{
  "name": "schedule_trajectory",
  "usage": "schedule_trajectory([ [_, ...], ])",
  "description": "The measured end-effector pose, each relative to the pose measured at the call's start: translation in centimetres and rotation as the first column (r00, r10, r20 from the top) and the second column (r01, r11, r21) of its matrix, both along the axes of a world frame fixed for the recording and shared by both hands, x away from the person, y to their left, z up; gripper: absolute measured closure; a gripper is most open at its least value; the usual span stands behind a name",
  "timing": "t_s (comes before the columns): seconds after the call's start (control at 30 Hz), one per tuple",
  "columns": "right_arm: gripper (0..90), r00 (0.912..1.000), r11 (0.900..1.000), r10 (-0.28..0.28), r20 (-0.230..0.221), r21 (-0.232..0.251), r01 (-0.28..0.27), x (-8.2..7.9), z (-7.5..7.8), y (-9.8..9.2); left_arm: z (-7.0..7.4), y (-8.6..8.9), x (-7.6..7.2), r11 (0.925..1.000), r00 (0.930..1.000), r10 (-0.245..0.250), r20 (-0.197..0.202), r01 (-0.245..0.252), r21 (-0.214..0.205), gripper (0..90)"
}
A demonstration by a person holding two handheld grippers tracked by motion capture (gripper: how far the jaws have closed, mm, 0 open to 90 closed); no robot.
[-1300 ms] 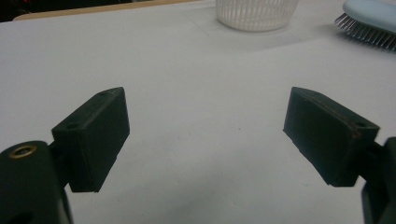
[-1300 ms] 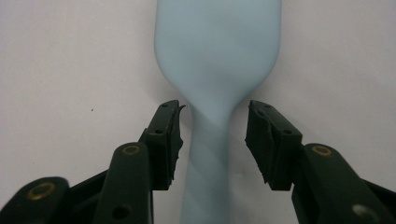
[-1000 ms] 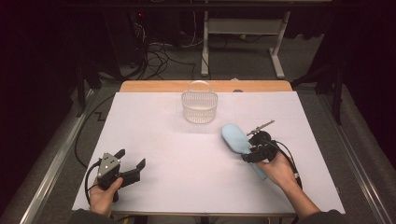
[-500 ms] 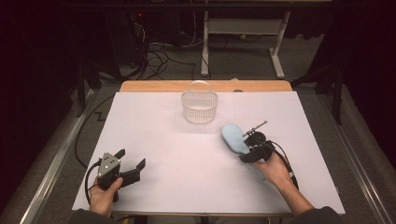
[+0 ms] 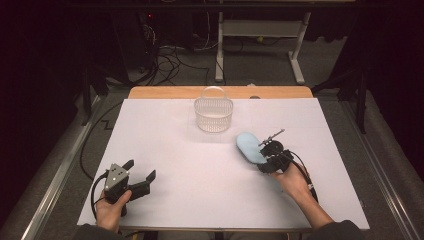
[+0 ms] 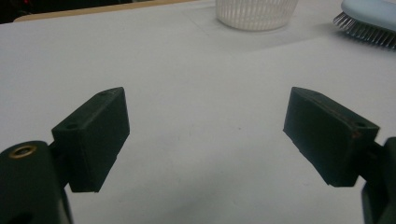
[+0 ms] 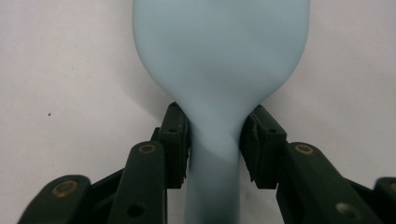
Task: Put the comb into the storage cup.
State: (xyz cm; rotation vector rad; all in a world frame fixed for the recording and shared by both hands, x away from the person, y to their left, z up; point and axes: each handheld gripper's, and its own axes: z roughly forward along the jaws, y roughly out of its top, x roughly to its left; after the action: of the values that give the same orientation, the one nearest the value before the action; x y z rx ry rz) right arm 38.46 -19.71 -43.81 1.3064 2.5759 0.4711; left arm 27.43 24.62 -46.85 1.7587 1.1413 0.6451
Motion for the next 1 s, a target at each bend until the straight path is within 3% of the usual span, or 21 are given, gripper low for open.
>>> schedule_trajectory([
  [0.47, 70.1, 0.9997, 0.9998, 0.018, 0.019, -0.006, -0.018, -0.3, 0.1, -0.1, 0.1, -0.3, 0.0, 0.9997, 0.9997, -0.024, 0.001, 0.024, -0.002, 14.8],
  [0.53, 70.1, 0.9996, 0.9998, 0.019, 0.020, -0.003, -0.019, -0.3, 0.1, -0.1, 0.1, -0.4, -0.1, 0.9995, 0.9996, -0.029, 0.006, 0.029, 0.013, 14.6],
  [1.0, 70.2, 0.9962, 0.9959, 0.049, 0.072, 0.072, -0.054, -1.7, 1.1, -0.6, 0.5, -1.3, -0.2, 0.9964, 0.9969, -0.075, 0.024, 0.074, 0.043, 11.1],
])
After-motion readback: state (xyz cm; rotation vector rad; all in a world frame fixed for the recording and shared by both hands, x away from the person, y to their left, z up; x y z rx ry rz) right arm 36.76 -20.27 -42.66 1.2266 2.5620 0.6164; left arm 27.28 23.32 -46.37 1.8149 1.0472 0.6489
